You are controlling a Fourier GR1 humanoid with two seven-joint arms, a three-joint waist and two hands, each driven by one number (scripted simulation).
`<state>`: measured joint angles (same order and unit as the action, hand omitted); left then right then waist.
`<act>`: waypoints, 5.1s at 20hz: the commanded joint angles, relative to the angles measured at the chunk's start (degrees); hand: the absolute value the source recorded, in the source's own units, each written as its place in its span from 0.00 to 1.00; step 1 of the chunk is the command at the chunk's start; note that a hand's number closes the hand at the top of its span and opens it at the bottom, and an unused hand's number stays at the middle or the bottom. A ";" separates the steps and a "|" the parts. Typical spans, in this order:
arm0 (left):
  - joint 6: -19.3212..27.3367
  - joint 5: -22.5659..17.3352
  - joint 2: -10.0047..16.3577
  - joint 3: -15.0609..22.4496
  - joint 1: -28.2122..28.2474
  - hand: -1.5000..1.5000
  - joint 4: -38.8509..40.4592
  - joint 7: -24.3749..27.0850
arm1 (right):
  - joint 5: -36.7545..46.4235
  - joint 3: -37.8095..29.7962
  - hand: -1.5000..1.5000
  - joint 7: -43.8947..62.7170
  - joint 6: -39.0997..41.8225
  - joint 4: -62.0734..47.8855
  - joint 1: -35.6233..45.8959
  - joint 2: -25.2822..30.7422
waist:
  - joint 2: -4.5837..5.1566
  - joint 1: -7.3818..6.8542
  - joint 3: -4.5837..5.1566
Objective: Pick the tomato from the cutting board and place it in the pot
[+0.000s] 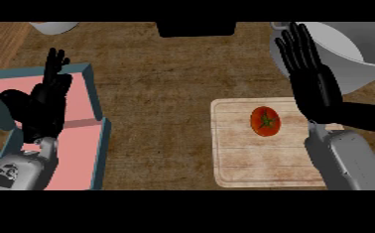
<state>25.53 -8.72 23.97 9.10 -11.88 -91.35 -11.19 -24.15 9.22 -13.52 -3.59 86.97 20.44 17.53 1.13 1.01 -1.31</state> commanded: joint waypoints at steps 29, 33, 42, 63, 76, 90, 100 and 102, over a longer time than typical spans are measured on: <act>-8.90 -7.51 -4.58 2.33 5.27 0.50 -5.30 -4.18 | 48.07 3.00 0.00 33.87 -0.52 48.54 -30.96 37.00 | -1.49 -0.02 1.59; -7.69 -5.35 -7.82 4.90 4.27 0.50 -3.94 -3.27 | 42.09 0.08 0.00 45.86 7.16 51.95 -27.27 38.61 | -1.12 -0.80 1.47; -10.14 -4.76 -7.46 1.93 3.31 0.50 -4.57 -4.98 | 45.80 12.15 0.00 65.47 16.45 44.75 -8.75 26.41 | -1.05 -1.80 1.39; -14.04 -0.51 -12.34 -1.82 4.00 0.50 -6.09 -7.46 | 69.00 16.62 0.00 58.82 20.77 38.02 -17.15 8.47 | -1.19 -0.96 1.31; -17.44 0.35 -13.22 -4.33 7.72 0.50 -7.68 -6.44 | 77.57 15.58 0.00 58.89 19.88 23.04 -14.18 -1.03 | -1.15 -1.11 1.31; -17.68 3.09 -15.92 -4.93 6.65 0.50 -8.48 -7.96 | 80.96 10.64 0.00 57.57 29.92 13.67 -8.94 -3.08 | -1.18 -1.12 1.32; -16.88 5.22 -18.42 -4.25 4.67 0.50 -8.08 -10.38 | 82.51 10.20 1.00 45.62 20.44 4.32 -10.14 -6.51 | -1.14 -1.14 1.28; -19.73 3.38 -17.09 -6.47 6.55 0.50 -5.97 -6.30 | 82.82 9.81 1.00 41.14 18.22 4.40 -10.64 -4.69 | -1.12 -1.10 1.30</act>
<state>6.80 -5.00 7.00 3.22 -6.59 -97.97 -18.96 59.05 19.35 34.48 18.45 92.70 11.09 11.48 -0.01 -0.11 -0.01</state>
